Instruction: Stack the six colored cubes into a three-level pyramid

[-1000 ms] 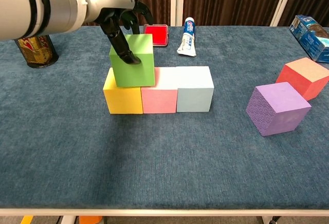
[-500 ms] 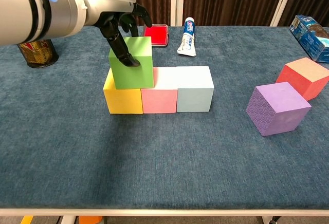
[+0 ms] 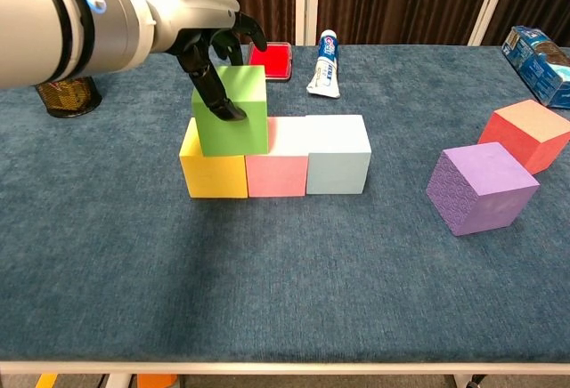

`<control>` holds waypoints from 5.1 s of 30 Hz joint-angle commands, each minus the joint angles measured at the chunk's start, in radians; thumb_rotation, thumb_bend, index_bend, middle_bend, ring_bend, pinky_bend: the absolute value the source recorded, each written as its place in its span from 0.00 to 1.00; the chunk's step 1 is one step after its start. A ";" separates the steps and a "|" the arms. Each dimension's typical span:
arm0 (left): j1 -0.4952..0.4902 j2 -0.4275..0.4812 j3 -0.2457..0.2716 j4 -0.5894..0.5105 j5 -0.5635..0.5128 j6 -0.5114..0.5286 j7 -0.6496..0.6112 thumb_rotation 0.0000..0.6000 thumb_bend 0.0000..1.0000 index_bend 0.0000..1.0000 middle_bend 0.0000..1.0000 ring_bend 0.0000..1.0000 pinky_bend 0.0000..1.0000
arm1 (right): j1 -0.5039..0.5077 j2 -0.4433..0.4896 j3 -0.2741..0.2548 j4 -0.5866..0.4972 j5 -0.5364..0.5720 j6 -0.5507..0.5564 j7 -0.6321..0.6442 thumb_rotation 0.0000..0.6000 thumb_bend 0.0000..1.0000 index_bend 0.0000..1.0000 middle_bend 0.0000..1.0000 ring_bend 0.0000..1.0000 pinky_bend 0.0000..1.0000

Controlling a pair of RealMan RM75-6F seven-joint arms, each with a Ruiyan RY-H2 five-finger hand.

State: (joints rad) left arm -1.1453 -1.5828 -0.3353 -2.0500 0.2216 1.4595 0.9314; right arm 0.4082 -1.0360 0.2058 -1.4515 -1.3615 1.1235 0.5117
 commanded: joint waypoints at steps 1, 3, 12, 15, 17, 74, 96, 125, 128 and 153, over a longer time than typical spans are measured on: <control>0.001 0.002 -0.002 -0.004 -0.005 -0.003 0.002 1.00 0.26 0.11 0.31 0.10 0.11 | 0.000 0.000 0.000 0.000 -0.001 0.000 0.001 1.00 0.01 0.00 0.02 0.00 0.00; 0.001 0.005 -0.003 -0.007 -0.009 -0.007 0.004 1.00 0.26 0.11 0.27 0.08 0.11 | 0.000 0.000 0.000 0.000 -0.001 0.001 0.001 1.00 0.01 0.00 0.02 0.00 0.00; 0.002 0.016 -0.008 -0.017 -0.018 -0.020 0.006 1.00 0.26 0.10 0.13 0.04 0.10 | 0.000 0.001 -0.001 -0.002 -0.002 -0.002 0.000 1.00 0.01 0.00 0.02 0.00 0.00; 0.003 0.023 -0.010 -0.025 -0.026 -0.027 0.005 1.00 0.26 0.09 0.10 0.02 0.10 | 0.000 0.002 -0.001 -0.003 -0.002 -0.002 -0.001 1.00 0.01 0.00 0.02 0.00 0.00; 0.005 0.031 -0.014 -0.036 -0.033 -0.031 0.001 1.00 0.26 0.09 0.08 0.01 0.09 | 0.001 0.003 -0.002 -0.004 -0.005 -0.002 -0.002 1.00 0.01 0.00 0.02 0.00 0.00; 0.790 0.361 0.288 0.454 1.021 -0.058 -0.881 1.00 0.23 0.09 0.04 0.00 0.05 | 0.174 -0.159 -0.166 -0.199 -0.097 -0.248 -0.636 1.00 0.05 0.00 0.29 0.00 0.00; 0.867 0.353 0.280 0.512 1.124 -0.056 -1.016 1.00 0.23 0.09 0.05 0.00 0.05 | 0.214 0.016 -0.040 -0.405 -0.016 -0.169 -0.640 1.00 0.12 0.00 0.54 0.00 0.00; 0.898 0.379 0.320 0.577 1.264 -0.089 -1.175 1.00 0.23 0.09 0.07 0.00 0.05 | 0.436 -0.107 0.028 -0.516 0.398 -0.179 -0.995 1.00 0.11 0.00 0.57 0.03 0.00; 0.902 0.377 0.323 0.590 1.273 -0.086 -1.192 1.00 0.23 0.09 0.07 0.00 0.05 | 0.448 -0.119 0.020 -0.527 0.423 -0.160 -1.031 1.00 0.11 0.00 0.56 0.03 0.00; 0.912 0.353 0.338 0.687 1.316 -0.097 -1.337 1.00 0.23 0.09 0.07 0.00 0.05 | 0.606 -0.283 0.014 -0.507 0.678 -0.090 -1.201 1.00 0.11 0.00 0.58 0.03 0.00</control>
State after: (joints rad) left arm -0.2334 -1.2284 0.0022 -1.3638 1.5366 1.3628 -0.4046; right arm 1.0052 -1.3134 0.2198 -1.9554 -0.6943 1.0283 -0.6806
